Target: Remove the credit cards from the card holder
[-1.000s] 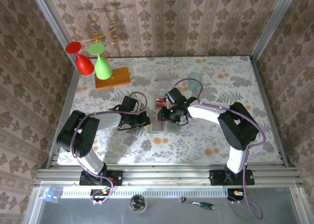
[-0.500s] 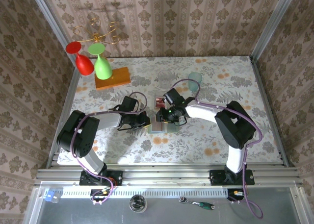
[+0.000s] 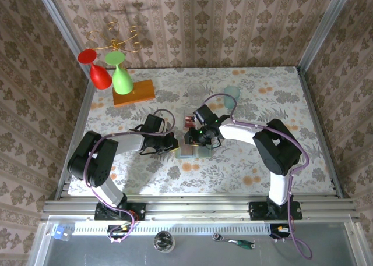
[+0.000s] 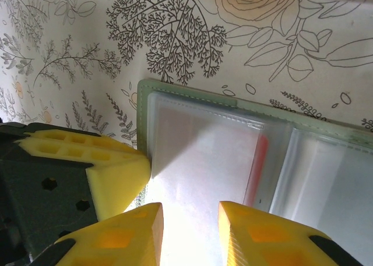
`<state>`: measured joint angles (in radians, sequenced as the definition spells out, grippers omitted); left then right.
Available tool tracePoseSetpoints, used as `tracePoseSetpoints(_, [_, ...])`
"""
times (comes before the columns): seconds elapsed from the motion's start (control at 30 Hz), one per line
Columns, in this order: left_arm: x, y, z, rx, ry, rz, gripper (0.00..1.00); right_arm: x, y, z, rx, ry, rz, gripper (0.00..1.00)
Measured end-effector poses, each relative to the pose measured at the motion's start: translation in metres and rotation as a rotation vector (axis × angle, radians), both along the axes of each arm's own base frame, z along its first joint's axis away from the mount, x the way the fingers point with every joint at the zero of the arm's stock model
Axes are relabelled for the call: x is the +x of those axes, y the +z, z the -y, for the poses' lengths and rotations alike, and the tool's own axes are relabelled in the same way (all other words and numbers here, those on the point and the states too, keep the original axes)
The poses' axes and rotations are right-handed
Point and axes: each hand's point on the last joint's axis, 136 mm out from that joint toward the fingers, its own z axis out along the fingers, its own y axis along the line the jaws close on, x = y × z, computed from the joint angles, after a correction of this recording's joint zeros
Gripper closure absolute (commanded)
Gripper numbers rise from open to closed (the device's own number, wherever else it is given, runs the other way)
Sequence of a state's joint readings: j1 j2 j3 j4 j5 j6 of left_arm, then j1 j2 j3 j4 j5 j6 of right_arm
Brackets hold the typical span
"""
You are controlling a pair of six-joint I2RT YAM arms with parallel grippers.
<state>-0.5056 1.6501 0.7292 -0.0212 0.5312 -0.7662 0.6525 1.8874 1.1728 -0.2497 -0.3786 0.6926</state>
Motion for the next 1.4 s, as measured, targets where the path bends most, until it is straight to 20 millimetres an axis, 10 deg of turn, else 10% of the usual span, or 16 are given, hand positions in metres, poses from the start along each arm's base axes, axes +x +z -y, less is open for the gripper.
tracePoseSetpoints(1.4, [0.005,0.007,0.002,0.008,0.000,0.000,0.99,-0.002,-0.016,0.015,-0.074,-0.030,-0.014,0.70])
